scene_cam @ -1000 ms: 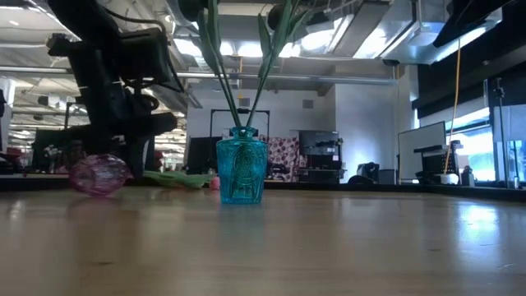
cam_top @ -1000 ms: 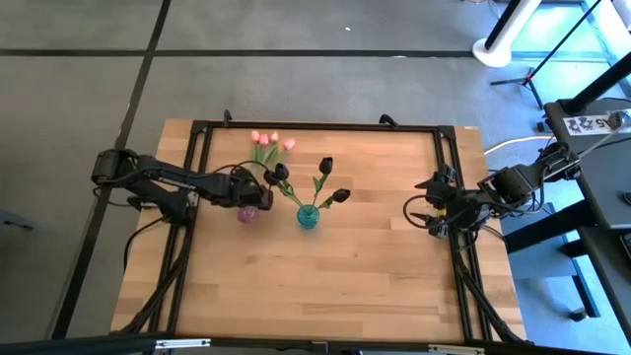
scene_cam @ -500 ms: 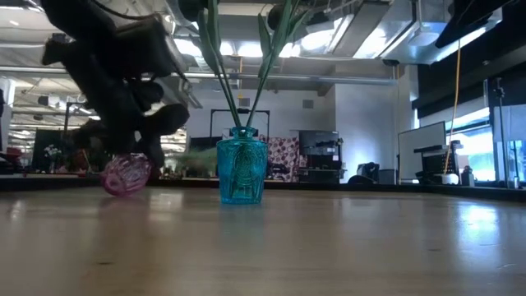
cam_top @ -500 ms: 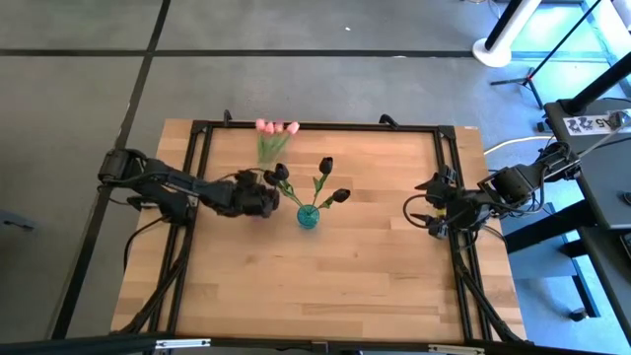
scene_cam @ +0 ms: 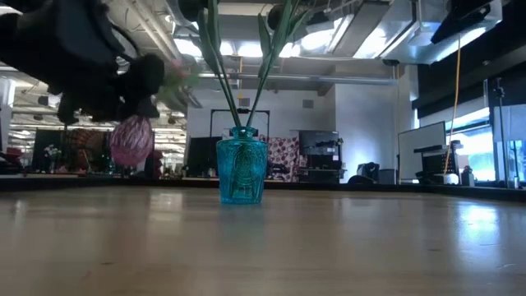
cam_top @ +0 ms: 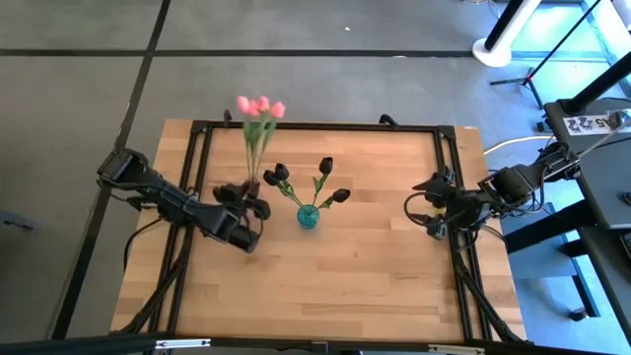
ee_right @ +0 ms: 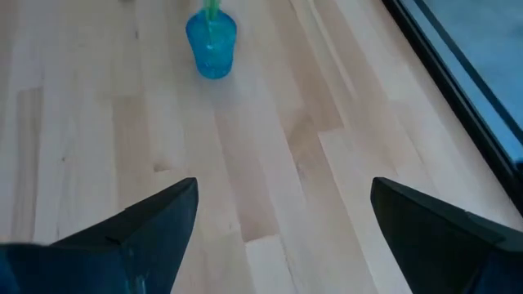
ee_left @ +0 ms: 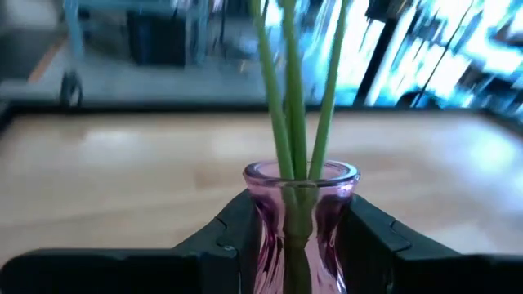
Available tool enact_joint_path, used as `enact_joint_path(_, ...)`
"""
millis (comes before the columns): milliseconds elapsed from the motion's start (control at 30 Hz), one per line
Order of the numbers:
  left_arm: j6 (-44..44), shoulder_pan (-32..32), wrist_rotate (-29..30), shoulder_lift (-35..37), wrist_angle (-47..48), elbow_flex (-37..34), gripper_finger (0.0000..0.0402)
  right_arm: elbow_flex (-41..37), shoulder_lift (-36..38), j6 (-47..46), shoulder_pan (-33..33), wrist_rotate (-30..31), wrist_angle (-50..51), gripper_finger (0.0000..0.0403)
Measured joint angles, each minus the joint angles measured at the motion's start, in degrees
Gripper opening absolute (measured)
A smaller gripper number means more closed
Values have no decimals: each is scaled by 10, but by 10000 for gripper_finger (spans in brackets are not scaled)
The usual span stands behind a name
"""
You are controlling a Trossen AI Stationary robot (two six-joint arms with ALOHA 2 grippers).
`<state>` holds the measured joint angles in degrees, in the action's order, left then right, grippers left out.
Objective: Sort flowers into vase by color
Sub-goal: Adjust the pink vase
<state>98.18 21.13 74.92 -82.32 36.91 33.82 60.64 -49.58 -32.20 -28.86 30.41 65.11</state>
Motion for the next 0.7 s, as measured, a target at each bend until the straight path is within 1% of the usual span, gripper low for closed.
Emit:
enact_joint_path(100, 20, 18, 64, 1, 14, -1, 117, 0, -5, 24, 0, 0, -25, 363)
enact_joint_path(200, 41, 24, 107, 1, 8, -21, 117, 0, -15, 53, 0, 1, -48, 363)
enact_joint_path(267, 64, 25, 136, 1, -17, -44, 117, 0, -23, 69, 0, 12, -65, 363)
enact_joint_path(333, 61, 25, 147, 1, -66, -69, 118, 0, -30, 79, 0, 22, -77, 363)
enact_joint_path(367, 42, 24, 146, 1, -91, -81, 118, 0, -33, 84, 0, 28, -84, 363)
enact_joint_path(433, -25, 22, 149, -1, -146, -96, 118, 0, -39, 90, 0, 41, -93, 363)
enact_joint_path(533, -103, 21, 152, -2, -193, -108, 118, 0, -43, 107, 0, 70, -112, 363)
enact_joint_path(600, -137, 14, 152, -2, -218, -111, 118, 0, -46, 125, 0, 84, -137, 363)
enact_joint_path(700, -163, -1, 153, -9, -250, -118, 118, 0, -49, 159, 0, 100, -185, 363)
